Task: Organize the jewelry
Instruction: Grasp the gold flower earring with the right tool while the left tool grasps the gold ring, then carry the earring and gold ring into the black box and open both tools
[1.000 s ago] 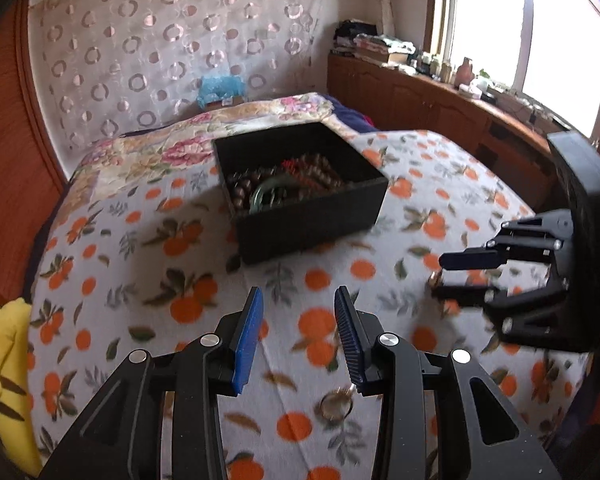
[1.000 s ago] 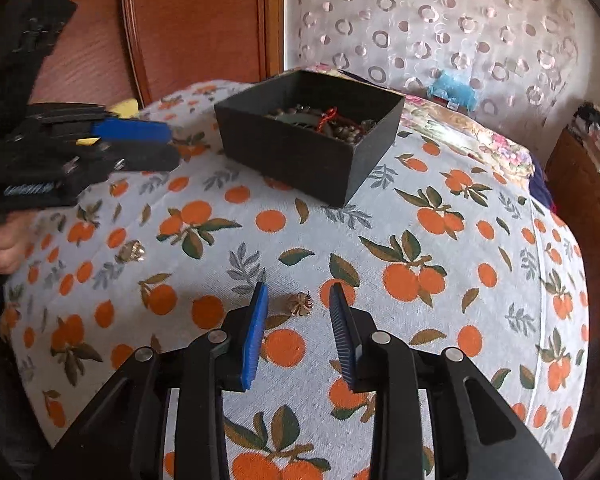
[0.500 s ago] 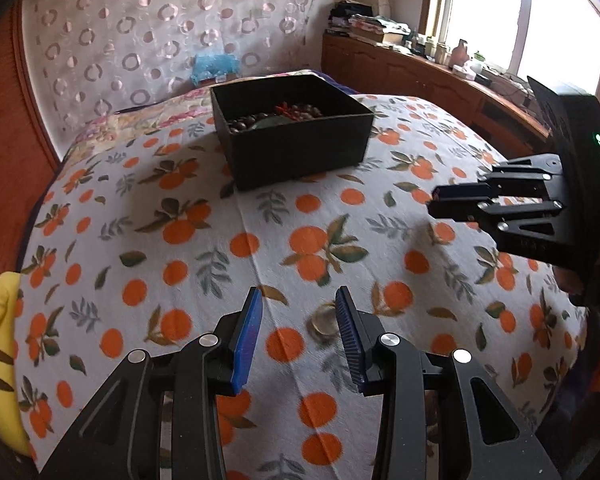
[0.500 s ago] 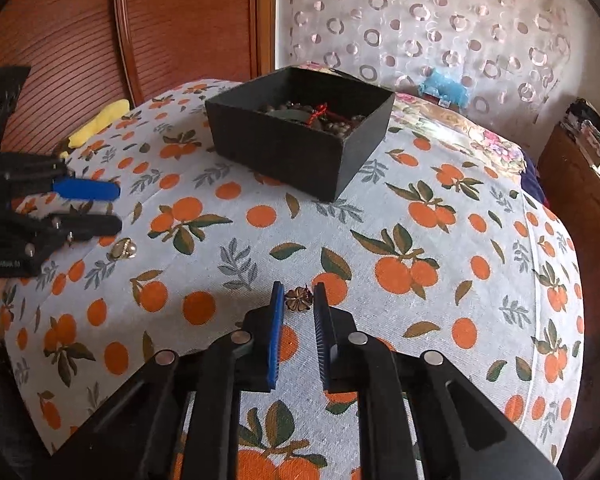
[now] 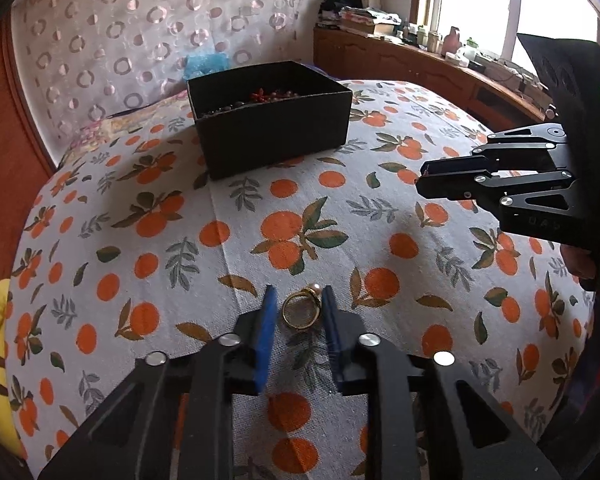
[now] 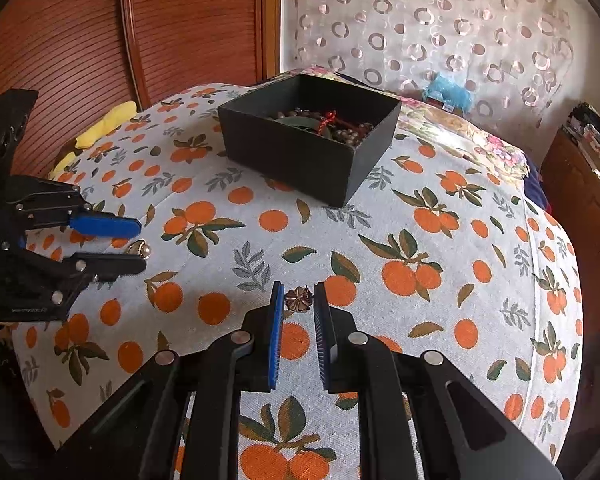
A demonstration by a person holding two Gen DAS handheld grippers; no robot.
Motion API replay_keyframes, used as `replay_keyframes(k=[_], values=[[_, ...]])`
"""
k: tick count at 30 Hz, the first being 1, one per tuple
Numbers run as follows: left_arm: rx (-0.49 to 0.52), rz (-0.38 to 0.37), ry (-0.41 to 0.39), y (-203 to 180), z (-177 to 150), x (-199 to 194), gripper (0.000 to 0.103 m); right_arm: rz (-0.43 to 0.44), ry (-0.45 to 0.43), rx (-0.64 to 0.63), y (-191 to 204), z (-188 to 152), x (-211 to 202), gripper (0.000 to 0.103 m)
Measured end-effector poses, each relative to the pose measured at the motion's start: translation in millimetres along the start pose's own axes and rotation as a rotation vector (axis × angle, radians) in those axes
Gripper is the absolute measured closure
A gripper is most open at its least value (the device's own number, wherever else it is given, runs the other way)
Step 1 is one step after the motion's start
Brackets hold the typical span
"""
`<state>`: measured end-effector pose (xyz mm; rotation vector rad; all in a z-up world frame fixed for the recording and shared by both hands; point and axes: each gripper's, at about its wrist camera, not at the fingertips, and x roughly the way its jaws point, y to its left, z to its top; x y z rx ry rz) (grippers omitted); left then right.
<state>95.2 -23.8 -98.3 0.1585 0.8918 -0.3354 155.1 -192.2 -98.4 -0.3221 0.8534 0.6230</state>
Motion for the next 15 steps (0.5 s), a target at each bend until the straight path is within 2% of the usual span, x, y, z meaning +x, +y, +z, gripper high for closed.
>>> replay_keyframes(k=[8,15], values=[[-0.025,-0.003,-0.022,8.6,11.9,-2.3,0.085,0.013,-0.018,-0.015,-0.8,8.1,-2.0,0.087],[-0.038,0.032,-0.083,22.3,46.0,-6.2,0.085,0.014,-0.096,-0.023,-13.5,46.9,-8.5,0.086]])
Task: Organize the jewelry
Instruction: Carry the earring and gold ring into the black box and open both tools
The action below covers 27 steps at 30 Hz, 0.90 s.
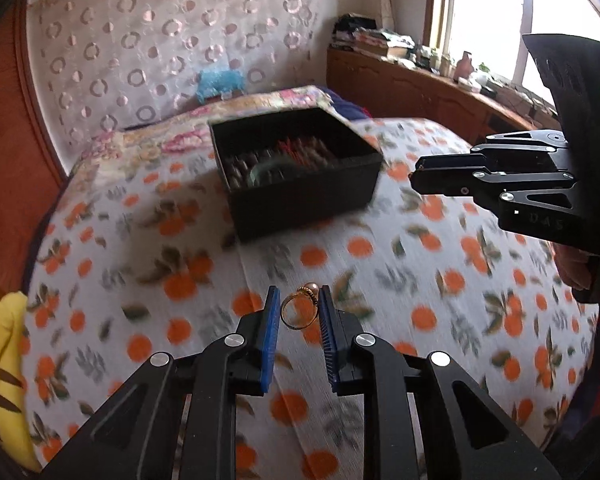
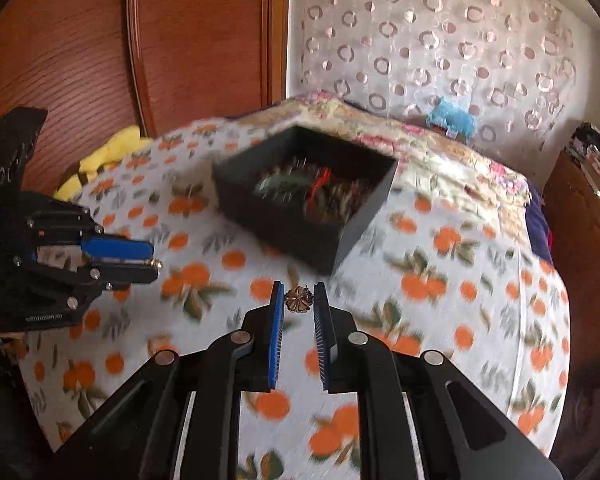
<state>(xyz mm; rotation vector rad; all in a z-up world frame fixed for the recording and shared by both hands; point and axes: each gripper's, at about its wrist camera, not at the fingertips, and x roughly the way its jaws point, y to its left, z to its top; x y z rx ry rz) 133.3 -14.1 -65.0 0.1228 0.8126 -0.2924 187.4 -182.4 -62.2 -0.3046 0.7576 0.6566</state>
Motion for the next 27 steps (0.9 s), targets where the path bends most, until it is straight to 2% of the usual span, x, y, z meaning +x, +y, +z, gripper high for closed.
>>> replay_keyframes(k=[6,10,17,20,27], values=[[-0.016,0.040,-0.066,14.9,35.9,0.7,0.085,0.017,-0.056,0.011,-13.6,40.0,13.1,0.086],[-0.033,0.055,-0.093,25.5,54.0,2.7,0.085,0.031,-0.054,0.029,-20.5,54.9,30.3,0.086],[-0.037,0.067,-0.102,30.7,71.9,15.5,0.085,0.039,-0.050,0.073,-32.2,59.2,45.0,0.085],[-0.045,0.070,-0.106,30.4,78.4,20.4,0.085,0.034,-0.055,0.091,-36.1,58.7,45.0,0.075],[-0.055,0.063,-0.102,27.2,93.3,35.7,0.085,0.019,-0.060,0.108,-43.0,49.7,32.4,0.074]])
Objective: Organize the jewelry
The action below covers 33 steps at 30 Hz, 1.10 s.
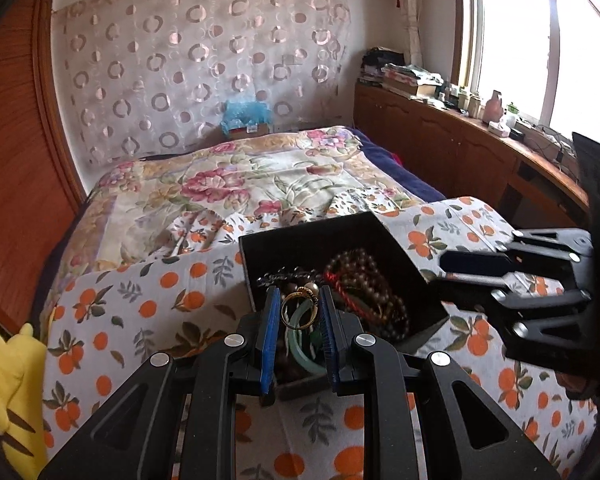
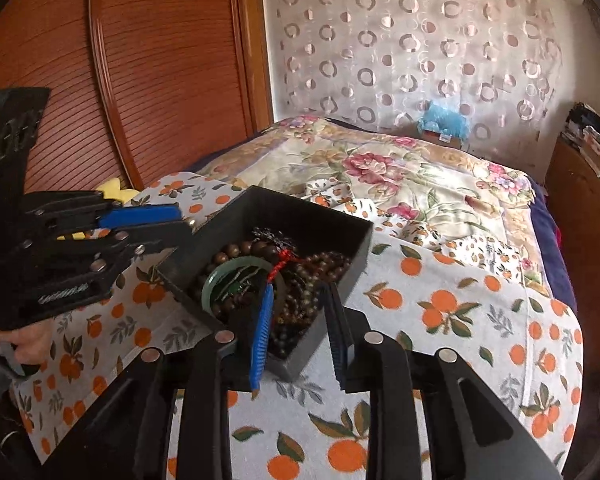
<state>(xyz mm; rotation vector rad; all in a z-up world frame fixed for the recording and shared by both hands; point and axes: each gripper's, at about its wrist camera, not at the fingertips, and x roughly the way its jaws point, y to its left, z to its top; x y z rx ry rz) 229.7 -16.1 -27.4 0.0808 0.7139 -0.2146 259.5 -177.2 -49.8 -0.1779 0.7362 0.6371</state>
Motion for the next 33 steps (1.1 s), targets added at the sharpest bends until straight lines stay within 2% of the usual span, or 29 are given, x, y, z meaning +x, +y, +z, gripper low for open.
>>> replay_keyframes(k=[10,11,12,19,21,22,23,25,26,30,33], values=[[-0.008,0.006,0.022,-14.1,7.8,14.1,0.084,-0.041,0.001,0.035,-6.5,-28.8,-24.5,0.074],[-0.010,0.007,0.021,-14.7,6.2,13.1,0.081,-0.043,0.000,0.039,-6.8,-30.7,-26.3,0.074],[-0.011,0.011,0.022,-15.3,4.6,11.3,0.072,-0.046,-0.003,0.043,-6.8,-33.3,-29.1,0.074],[-0.024,0.048,0.018,-12.3,-3.9,-4.9,0.044,-0.060,-0.020,0.057,0.6,-43.5,-43.2,0.074],[-0.025,0.064,0.010,-12.1,-7.4,-11.4,0.022,-0.073,-0.028,0.066,2.1,-45.2,-47.6,0.074],[-0.025,0.072,0.002,-12.7,-9.2,-14.7,0.019,-0.078,-0.031,0.072,2.5,-46.0,-49.1,0.074],[-0.025,0.079,-0.004,-12.6,-10.9,-18.0,0.016,-0.084,-0.034,0.079,2.7,-46.7,-50.4,0.071],[-0.031,0.102,-0.014,-11.9,-15.5,-24.9,0.010,-0.110,-0.043,0.098,3.0,-48.4,-53.2,0.052],[-0.036,0.111,-0.021,-10.9,-17.4,-28.6,0.008,-0.123,-0.048,0.106,3.3,-49.2,-54.2,0.049],[-0.073,0.145,-0.030,-4.9,-27.6,-45.1,0.008,-0.177,-0.064,0.137,5.1,-52.0,-58.7,0.028],[-0.104,0.138,-0.034,-2.0,-34.6,-58.4,0.008,-0.205,-0.082,0.155,7.4,-54.2,-63.7,0.012]])
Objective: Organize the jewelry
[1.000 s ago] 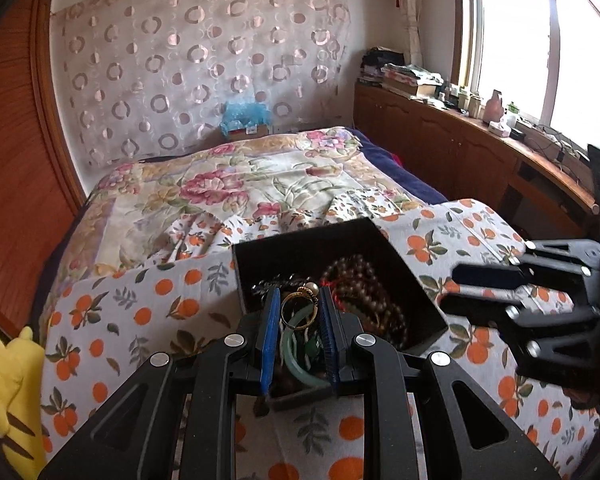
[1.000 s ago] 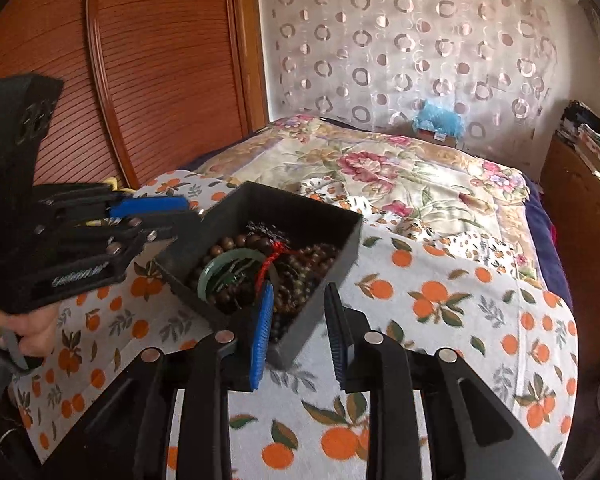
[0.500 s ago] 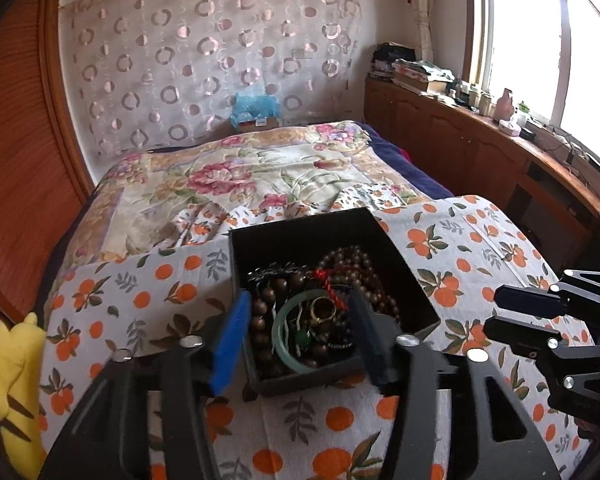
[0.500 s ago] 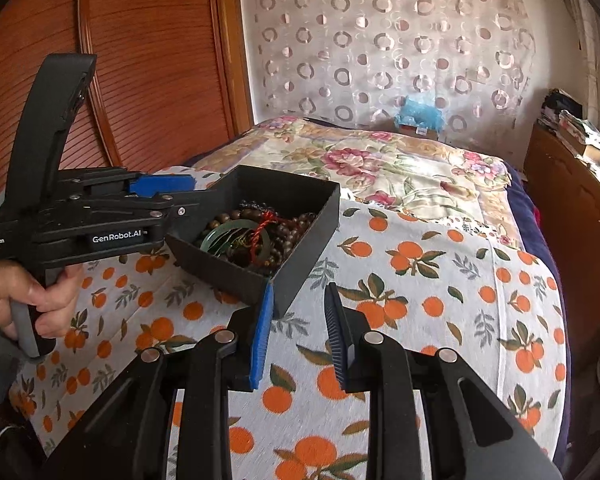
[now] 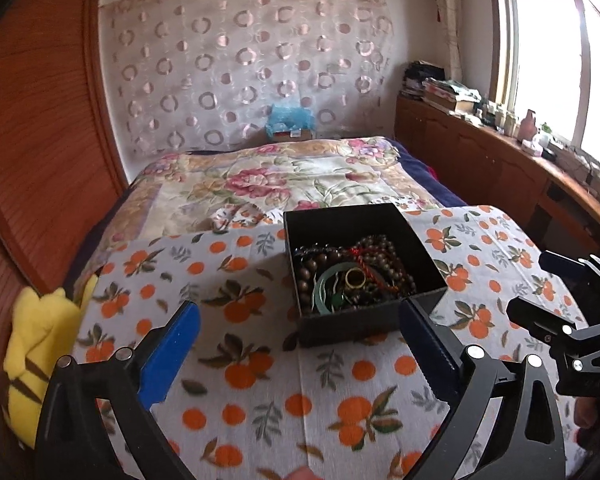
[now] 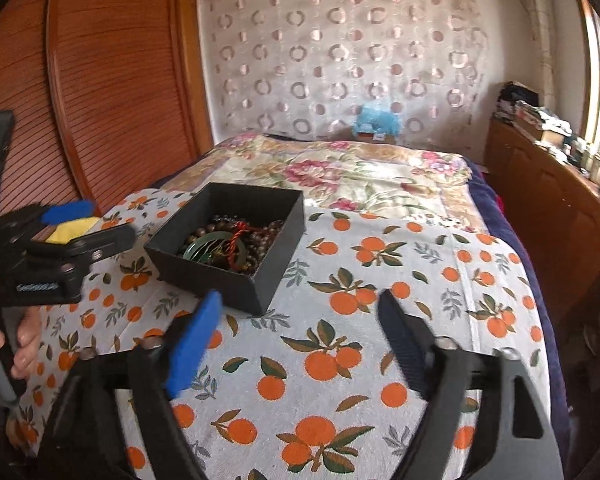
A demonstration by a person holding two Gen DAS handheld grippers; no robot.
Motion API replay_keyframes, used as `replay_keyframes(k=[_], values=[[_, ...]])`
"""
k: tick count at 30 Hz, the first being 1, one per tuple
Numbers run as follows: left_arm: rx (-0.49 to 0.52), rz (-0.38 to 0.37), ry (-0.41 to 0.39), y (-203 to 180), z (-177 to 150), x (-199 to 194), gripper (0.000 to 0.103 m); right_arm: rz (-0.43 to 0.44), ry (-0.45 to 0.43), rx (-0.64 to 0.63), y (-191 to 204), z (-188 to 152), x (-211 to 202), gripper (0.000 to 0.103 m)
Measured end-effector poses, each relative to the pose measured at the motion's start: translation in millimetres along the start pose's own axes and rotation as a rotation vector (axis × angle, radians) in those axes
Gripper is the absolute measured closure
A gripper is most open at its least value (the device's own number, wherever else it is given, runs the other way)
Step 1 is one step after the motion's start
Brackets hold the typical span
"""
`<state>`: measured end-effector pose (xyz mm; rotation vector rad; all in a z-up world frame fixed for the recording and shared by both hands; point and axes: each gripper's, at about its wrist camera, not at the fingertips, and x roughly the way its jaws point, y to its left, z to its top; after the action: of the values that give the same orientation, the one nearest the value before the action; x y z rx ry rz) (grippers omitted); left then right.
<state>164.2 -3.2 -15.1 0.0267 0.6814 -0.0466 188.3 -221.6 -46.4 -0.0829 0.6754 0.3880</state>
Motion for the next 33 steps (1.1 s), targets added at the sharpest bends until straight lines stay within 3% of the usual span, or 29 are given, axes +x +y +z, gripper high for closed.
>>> replay_keyframes(k=[3,18,33], values=[[-0.015,-0.004,-0.018,1.3,-5.9,-15.9,0.008,-0.011,-0.014,0.005,3.8,-2.1,-7.3,0.003],[-0.001,0.002,-0.130,-8.8,-30.5,-113.1,0.008,-0.028,-0.141,0.040,30.7,-12.4,-79.8,0.003],[-0.020,0.028,-0.180,-5.3,-42.7,-152.5,0.008,-0.057,-0.251,0.049,39.4,-17.0,-138.9,0.003]])
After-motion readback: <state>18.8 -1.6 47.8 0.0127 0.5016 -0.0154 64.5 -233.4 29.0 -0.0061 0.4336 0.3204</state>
